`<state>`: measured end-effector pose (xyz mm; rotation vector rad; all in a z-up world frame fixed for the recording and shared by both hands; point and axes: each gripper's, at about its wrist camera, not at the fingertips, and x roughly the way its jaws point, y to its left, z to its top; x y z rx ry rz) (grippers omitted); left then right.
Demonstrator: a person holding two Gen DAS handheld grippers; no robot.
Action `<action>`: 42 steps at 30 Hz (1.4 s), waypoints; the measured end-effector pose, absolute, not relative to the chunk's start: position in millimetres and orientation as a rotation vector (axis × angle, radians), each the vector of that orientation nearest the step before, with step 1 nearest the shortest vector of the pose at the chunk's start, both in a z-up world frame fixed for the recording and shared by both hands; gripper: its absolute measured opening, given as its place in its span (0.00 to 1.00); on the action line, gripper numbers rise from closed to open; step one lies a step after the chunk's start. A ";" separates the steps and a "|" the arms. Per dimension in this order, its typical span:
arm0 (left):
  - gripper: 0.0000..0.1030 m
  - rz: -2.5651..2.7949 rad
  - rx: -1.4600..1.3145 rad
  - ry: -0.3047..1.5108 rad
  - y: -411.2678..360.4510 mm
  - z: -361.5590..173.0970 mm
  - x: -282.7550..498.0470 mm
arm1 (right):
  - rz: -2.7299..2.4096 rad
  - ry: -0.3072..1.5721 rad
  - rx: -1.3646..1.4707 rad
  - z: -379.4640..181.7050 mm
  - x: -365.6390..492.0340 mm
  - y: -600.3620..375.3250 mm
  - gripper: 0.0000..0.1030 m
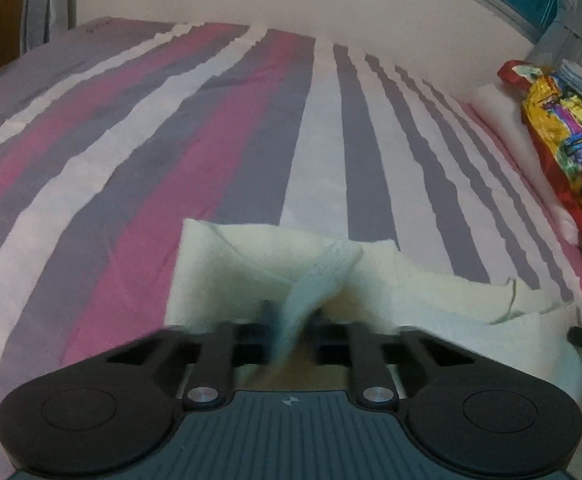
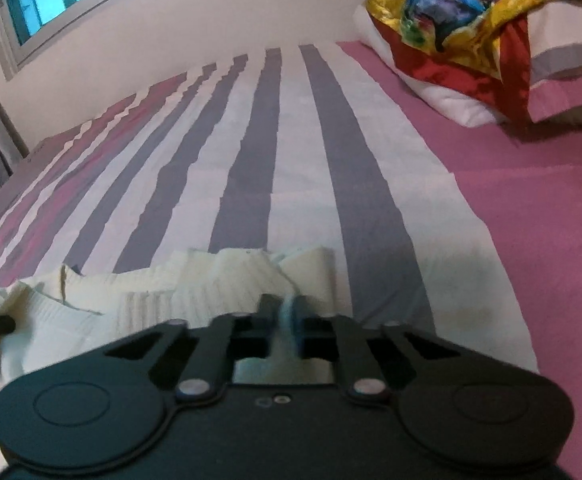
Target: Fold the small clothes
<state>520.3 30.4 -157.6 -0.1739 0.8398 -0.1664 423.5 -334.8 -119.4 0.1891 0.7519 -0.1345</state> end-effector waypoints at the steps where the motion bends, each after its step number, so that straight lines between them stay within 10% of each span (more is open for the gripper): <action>1: 0.04 -0.170 -0.173 0.830 30.5 -156.9 520.0 | -0.133 0.747 0.173 -119.0 422.8 -332.6 0.05; 6: 0.04 -0.183 -0.171 0.817 29.4 -158.2 518.9 | -0.098 0.697 0.135 -109.4 418.2 -323.5 0.04; 10: 0.04 -0.196 -0.140 0.844 24.3 -161.1 524.1 | -0.088 0.748 0.118 -114.4 430.9 -323.5 0.34; 16: 0.04 -0.130 -0.211 0.769 31.3 -153.9 521.0 | -0.088 0.728 0.124 -116.2 429.6 -318.0 0.04; 27: 0.04 -0.031 -0.188 0.755 37.4 -173.8 524.7 | -0.227 0.689 0.101 -124.3 436.2 -325.0 0.05; 32: 0.06 -0.052 -0.191 0.764 42.6 -157.3 512.9 | -0.231 0.690 0.126 -116.6 432.8 -324.1 0.25; 33: 0.12 -0.063 -0.196 0.773 44.5 -154.9 507.5 | -0.233 0.681 0.132 -111.8 426.8 -324.0 0.28; 35: 0.72 -0.092 -0.198 0.774 45.5 -148.8 488.7 | -0.208 0.669 0.168 -102.8 411.5 -322.9 0.33; 36: 0.85 -0.083 -0.182 0.755 44.4 -146.0 477.8 | -0.194 0.665 0.175 -99.0 401.1 -318.7 0.34; 42: 0.92 -0.185 -0.092 0.764 19.3 -145.4 430.3 | -0.094 0.742 0.169 -105.6 362.0 -280.0 0.36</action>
